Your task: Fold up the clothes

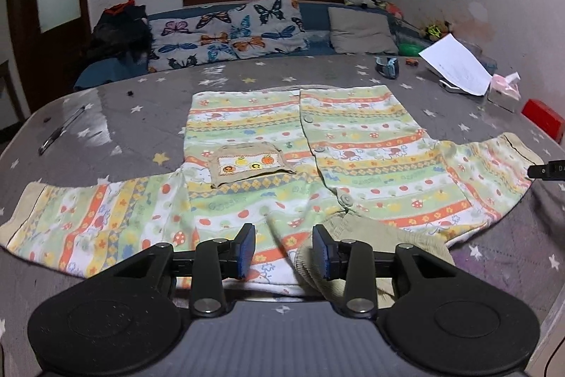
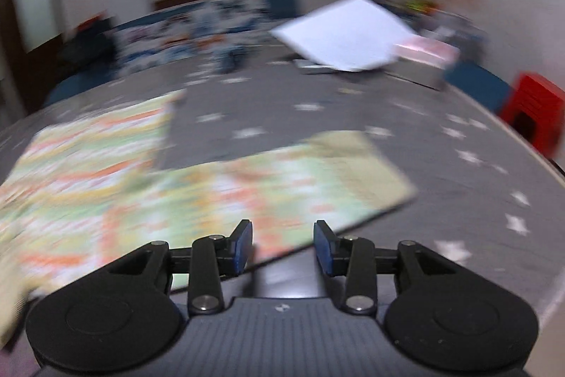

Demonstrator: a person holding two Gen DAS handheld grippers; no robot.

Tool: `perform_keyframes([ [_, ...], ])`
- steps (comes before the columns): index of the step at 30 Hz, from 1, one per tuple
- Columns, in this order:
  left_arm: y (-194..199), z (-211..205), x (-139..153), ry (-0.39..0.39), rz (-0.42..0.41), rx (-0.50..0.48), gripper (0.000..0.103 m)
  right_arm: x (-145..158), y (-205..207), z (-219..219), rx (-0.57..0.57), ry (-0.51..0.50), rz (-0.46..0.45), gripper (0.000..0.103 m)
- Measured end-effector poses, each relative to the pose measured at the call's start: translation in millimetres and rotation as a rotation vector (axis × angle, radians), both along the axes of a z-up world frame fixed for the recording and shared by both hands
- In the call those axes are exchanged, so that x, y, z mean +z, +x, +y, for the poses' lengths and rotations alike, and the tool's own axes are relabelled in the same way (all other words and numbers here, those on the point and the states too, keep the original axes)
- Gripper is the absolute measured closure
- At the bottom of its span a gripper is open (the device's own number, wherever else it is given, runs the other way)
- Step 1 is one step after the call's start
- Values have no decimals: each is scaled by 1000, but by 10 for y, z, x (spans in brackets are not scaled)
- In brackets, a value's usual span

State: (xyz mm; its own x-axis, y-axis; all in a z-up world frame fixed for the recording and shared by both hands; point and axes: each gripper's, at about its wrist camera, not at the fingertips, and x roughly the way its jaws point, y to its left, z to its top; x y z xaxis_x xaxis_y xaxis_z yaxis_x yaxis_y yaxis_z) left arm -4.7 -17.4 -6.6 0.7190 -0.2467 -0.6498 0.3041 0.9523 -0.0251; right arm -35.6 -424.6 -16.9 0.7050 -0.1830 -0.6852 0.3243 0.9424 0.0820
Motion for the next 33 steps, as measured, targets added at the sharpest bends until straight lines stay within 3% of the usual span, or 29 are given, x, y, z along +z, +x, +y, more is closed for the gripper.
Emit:
perform_keyframes([
  [7, -18, -41, 16, 4, 6, 13, 60, -109, 21, -468, -123, 11, -20, 58],
  [14, 5, -88, 10, 12, 13, 8, 58, -156, 88, -475, -142, -32, -27, 57],
  [16, 19, -102, -12, 14, 23, 9, 58, -153, 112, -416, -128, -59, -22, 63],
  [18, 33, -117, -34, 16, 34, 9, 58, -147, 128, -386, -110, -69, -21, 81],
  [20, 43, -127, -49, 21, 39, 11, 58, -130, 142, -393, -100, -48, -22, 91],
  [33, 113, -80, -70, 8, 59, 51, 50, 74, 99, -297, -53, 21, -49, 95],
])
